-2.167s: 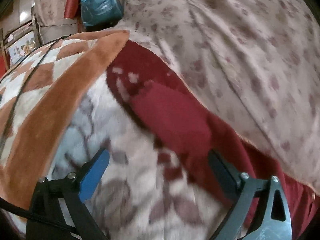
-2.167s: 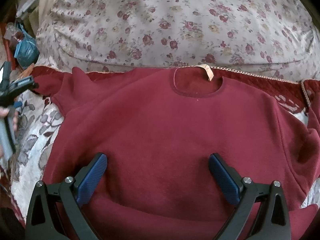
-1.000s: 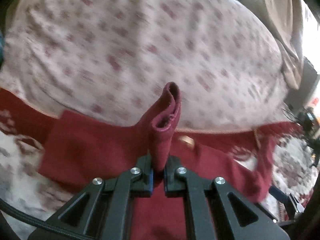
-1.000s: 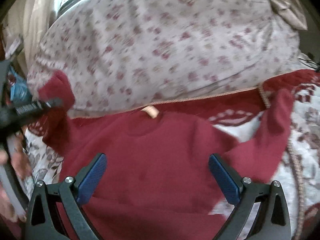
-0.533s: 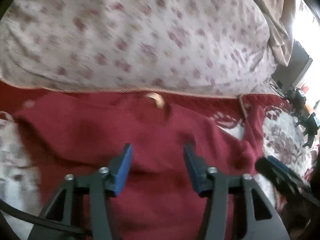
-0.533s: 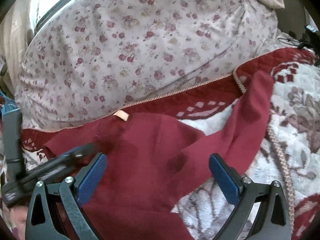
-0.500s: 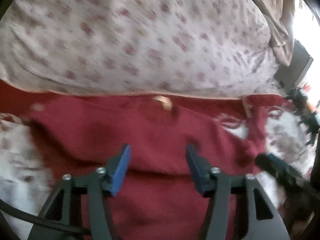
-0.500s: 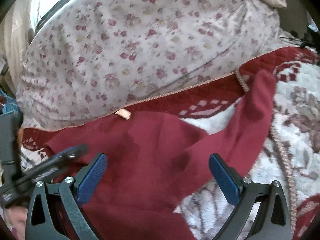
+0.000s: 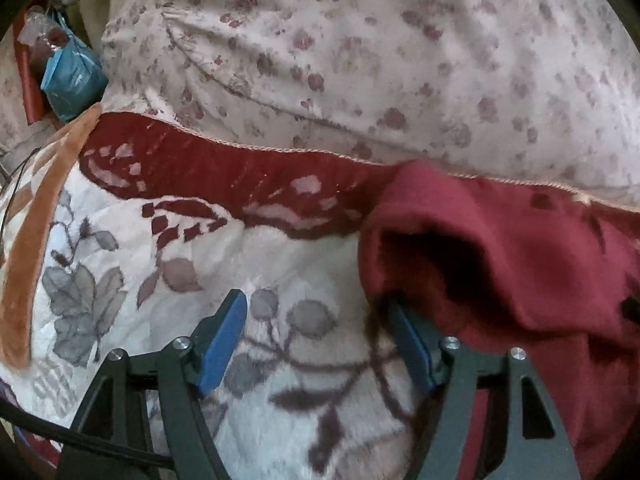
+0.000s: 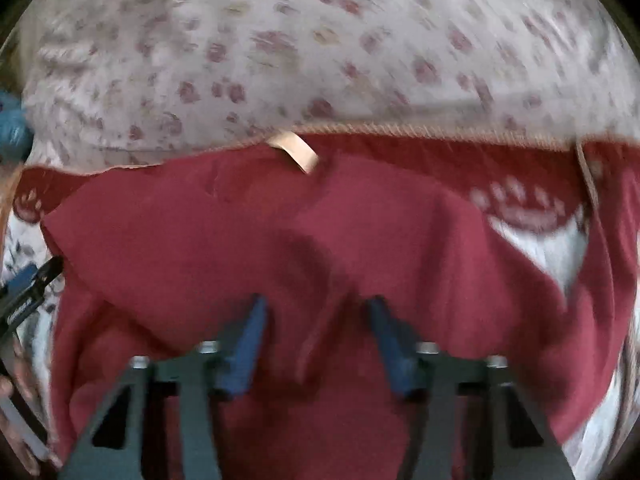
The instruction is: Fold small clothes
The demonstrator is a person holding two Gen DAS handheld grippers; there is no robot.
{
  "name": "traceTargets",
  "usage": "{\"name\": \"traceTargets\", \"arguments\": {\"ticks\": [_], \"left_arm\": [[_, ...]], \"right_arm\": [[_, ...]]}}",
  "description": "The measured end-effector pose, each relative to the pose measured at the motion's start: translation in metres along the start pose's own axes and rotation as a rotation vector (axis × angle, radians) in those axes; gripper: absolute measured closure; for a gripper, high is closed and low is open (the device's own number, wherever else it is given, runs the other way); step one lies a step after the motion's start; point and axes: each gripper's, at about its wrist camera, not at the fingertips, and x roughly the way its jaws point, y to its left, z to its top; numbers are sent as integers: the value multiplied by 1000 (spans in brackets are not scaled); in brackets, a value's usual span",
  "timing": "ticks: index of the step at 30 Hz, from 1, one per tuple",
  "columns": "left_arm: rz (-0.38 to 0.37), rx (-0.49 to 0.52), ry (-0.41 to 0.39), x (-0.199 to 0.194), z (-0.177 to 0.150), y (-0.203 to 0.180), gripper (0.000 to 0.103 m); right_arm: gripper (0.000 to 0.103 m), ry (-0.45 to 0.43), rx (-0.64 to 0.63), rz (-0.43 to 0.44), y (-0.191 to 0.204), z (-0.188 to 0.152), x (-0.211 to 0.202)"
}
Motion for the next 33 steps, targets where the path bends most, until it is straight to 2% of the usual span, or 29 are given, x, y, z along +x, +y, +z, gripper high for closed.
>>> {"name": "traceTargets", "arguments": {"ticks": [2,6,8,10,12,15,17,18,20,22,24,26,28,31,33], "left_arm": [[17,-4,3,3,1,-1,32],[23,-1,-9,-3,2,0,32],[24,-1,-12,-5,0,1,32],[-6,0,2,-5,-2,-1,32],[-22,17,12,-5,-5,-8,32],[1,67,10,-9,-8,-17,32],[-4,76,16,-14,-9,-14,32],[-17,66,18,-18,-10,-9,32],[-42,29,10,-26,-9,4,32],[-57,-15,-5,-31,-7,14,32],[-88,-83,-28,-34,-2,24,32],[-114,-132,-35,-32,3,27,30],[-131,-157,-31,-24,8,25,29],[-133,-133,7,-7,11,14,29],[-125,-115,24,1,11,8,29]], "right_arm": [[97,-17,-47,-6,7,6,-3],[98,-145,-101,-44,3,11,-43],[98,-204,-77,-76,-12,15,-65],[98,-221,-51,-136,-28,21,-71],[98,-199,-1,-193,-50,23,-66],[97,-111,36,-257,-72,21,-40],[91,-68,60,-264,-77,15,-31],[87,-70,70,-245,-77,12,-34],[61,-105,68,-194,-68,7,-47],[49,-139,25,-145,-49,9,-61],[49,-153,-50,-42,-16,17,-66],[49,-126,-123,73,18,24,-61],[49,-101,-168,141,45,28,-50],[49,-76,-225,170,89,33,-22],[49,-50,-203,179,100,35,-3]]}}
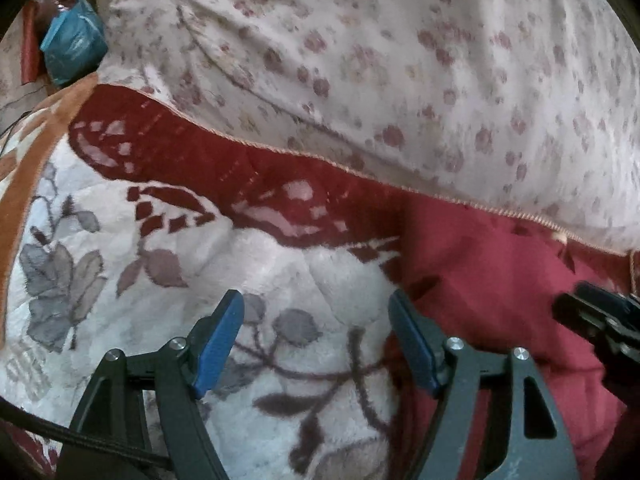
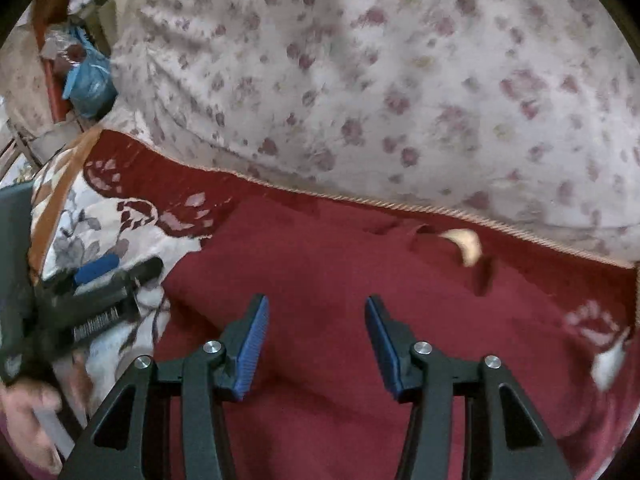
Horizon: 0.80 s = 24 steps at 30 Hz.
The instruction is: Fold small clothes
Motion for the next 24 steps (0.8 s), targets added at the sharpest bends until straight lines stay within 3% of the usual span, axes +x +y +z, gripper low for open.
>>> {"name": "traceTargets", "arguments": {"ticks": [4,6,13,19,22,24], "left_arm": [[88,66,65,18,-5,-4,29],[81,68,88,20,-7,-1,29],[71,77,103,11,-8,6,29],[115,74,63,-4,-3,27,29],[129,34,47,-9,3,44,29],[123,-3,41,-12,6,55,29]], "right_arm": [[49,44,11,20,12,5,38],[49,106,-48,4,20,4,57],[48,43,-70,55,32,32,37],[40,167,-45,219,55,52,73],[40,210,-100,172,73,42,94],[55,186,-142,122,82,40,102]]}}
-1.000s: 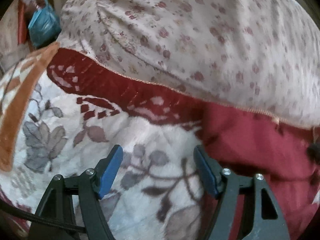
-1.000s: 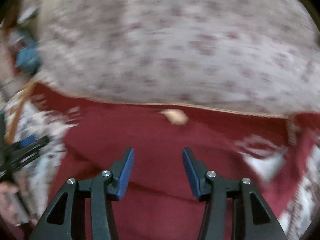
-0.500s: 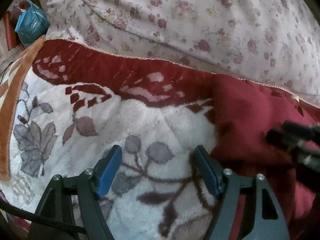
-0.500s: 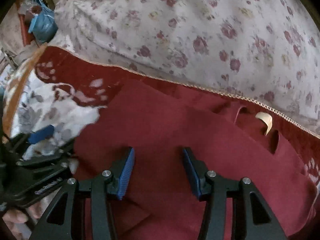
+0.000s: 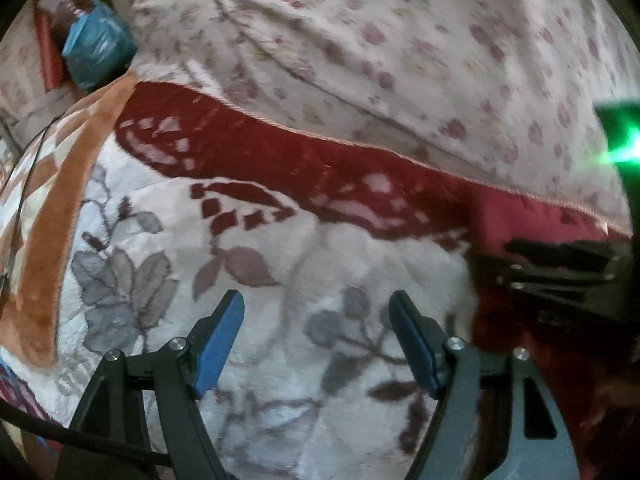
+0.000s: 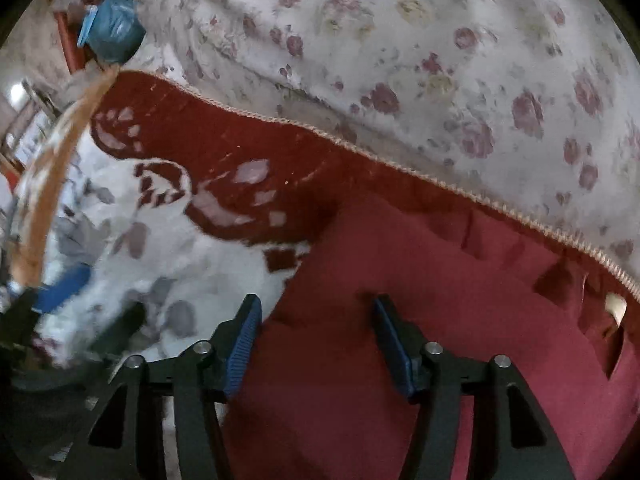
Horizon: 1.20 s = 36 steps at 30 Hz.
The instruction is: Fold small clothes
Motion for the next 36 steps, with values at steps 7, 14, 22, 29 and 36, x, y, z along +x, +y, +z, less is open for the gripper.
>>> {"name": "traceTargets", "arguments": {"ticks": [7,14,22,29,36], "left_arm": [[25,-44,-73,-13,7,14,29],[-70,-50,-76,-12,7,5,29],[-243,-16,-115,-17,6,-33,17],[-201,24,22,23,-1,-62,15],[-186,-4,-5,17,-5,-60,11]], "right_arm": [[92,-32,-52,49,28,8,-6],[50,-61,130,181,0,-2,-22],[36,-124,182,-127,-88,-79,-111],[36,-74,314,-315,-162,-130,-116],[36,-102,363,-248,-177,-140,-129]]}}
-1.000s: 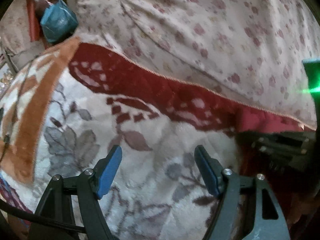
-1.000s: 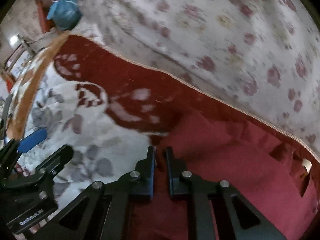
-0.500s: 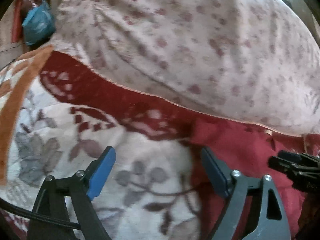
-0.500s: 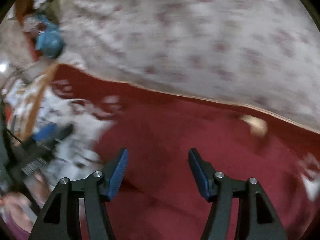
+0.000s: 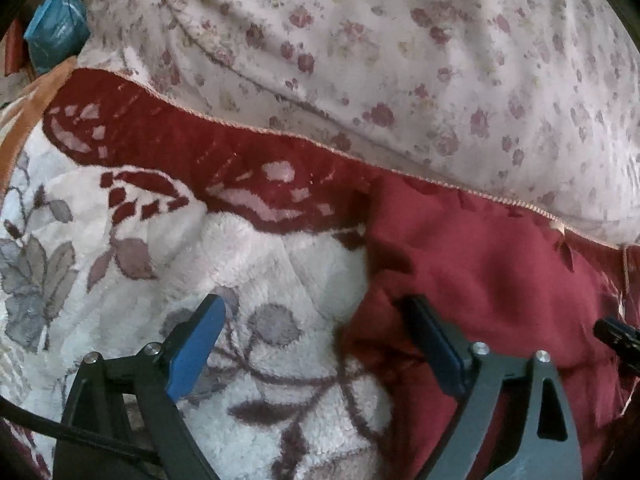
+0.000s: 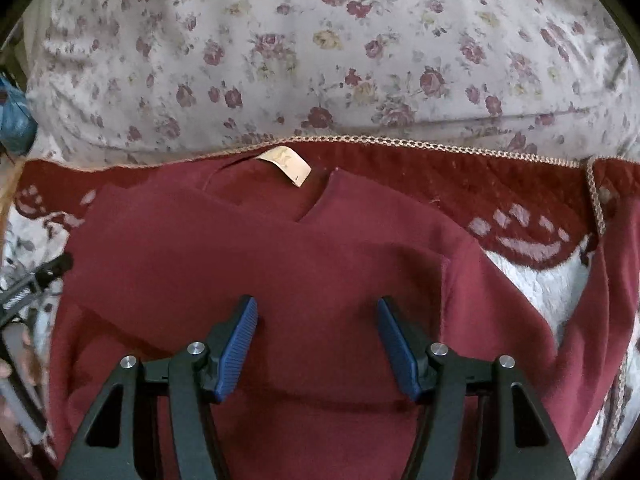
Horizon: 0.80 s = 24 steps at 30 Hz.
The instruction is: Fold small clothes
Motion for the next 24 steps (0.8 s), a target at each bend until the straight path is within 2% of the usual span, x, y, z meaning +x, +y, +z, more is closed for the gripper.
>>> {"name": "traceTargets", "arguments": {"ticks": [5,10,14,18,19,20,21,23,24], "left_arm": [[-40,-22,-70,-24,1,3,11],[-33,-5,-99,-35,2,0,11],[-26,-8,-86,-33,2,0,11],[-21,-8,-73,-25,2,0,11],[-19,-4,-72,-24,3,-1,11],[-16,1,-68,-23,3,-2,11],[-14,3,-66,-21,3,-2,11],[-11,7,-59,-19,3,-3,11],[-12,7,-59,-19,3,-3,11]], "right_arm": [[36,-60,54,-8,-33,-6,-31],[30,-106,191,-133,-105,5,-50],[30,-66,307,-286,-172,18,-37],[30,-21,400,-344,-215,29,-16],[38,-7,414,-349,-222,30,-10],[57,16,422,-335,-230,29,-2],[63,27,415,-337,-233,29,2],[88,11,390,-361,-234,29,0],[90,12,388,-351,-235,29,-3]]}}
